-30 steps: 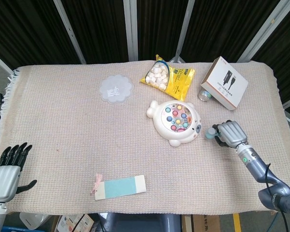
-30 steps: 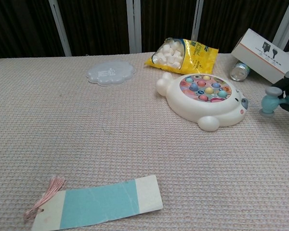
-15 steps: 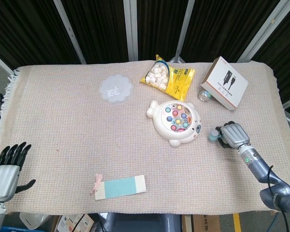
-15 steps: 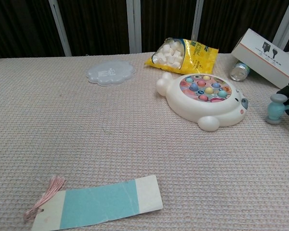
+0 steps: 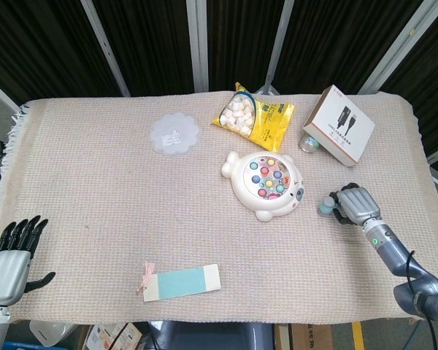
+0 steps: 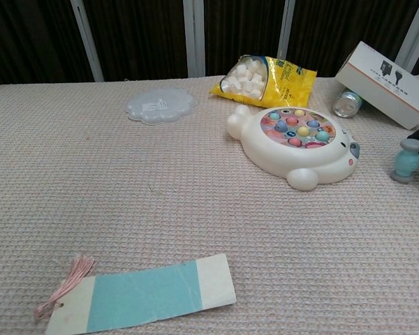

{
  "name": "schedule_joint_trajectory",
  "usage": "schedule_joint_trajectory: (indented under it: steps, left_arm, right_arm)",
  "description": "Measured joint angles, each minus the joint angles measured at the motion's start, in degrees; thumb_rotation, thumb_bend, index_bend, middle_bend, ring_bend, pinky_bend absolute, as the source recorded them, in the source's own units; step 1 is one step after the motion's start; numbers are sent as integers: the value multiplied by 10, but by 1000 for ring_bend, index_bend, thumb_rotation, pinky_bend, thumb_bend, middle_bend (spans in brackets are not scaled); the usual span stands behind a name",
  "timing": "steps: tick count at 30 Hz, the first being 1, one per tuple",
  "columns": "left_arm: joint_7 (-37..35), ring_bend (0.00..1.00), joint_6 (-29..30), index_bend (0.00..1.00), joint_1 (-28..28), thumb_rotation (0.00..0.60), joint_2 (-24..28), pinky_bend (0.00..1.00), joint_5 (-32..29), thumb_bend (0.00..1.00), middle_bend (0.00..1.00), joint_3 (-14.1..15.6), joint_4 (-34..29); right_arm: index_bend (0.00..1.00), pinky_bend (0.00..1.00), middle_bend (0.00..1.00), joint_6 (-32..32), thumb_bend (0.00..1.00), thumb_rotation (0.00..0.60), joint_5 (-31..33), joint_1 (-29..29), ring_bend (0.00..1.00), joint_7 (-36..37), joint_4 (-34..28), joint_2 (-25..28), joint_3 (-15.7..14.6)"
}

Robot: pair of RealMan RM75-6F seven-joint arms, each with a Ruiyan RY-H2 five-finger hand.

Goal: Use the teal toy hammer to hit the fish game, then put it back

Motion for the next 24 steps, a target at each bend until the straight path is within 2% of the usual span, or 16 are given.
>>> schedule_joint_trajectory:
  steps: [6,14,21,24]
  left_arm:
    - [1,0,-3,0,-1,600,1,0,-3,124,0,0,1]
    - [-5,0,-7,0,-3,600,2,0,-6,125,0,-2,7]
    - [-9,0,-8,0,-4,600,2,0,-9,125,0,-3,10]
    - [-10,0,-9,0,-4,600,3,0,-9,124,0,-3,10]
  right_arm:
    - [480,169,459,-12,407,600,7,1,277,-4,0,2,4]
    - [439,144,438,-29,358,600,22,2,253,-19,-3,5,10]
    - [299,86,380,-43,357,600,35,6,196,-36,-8,8,16]
    - [183,46,316,-50,358,600,40,8,148,-46,-13,12,17]
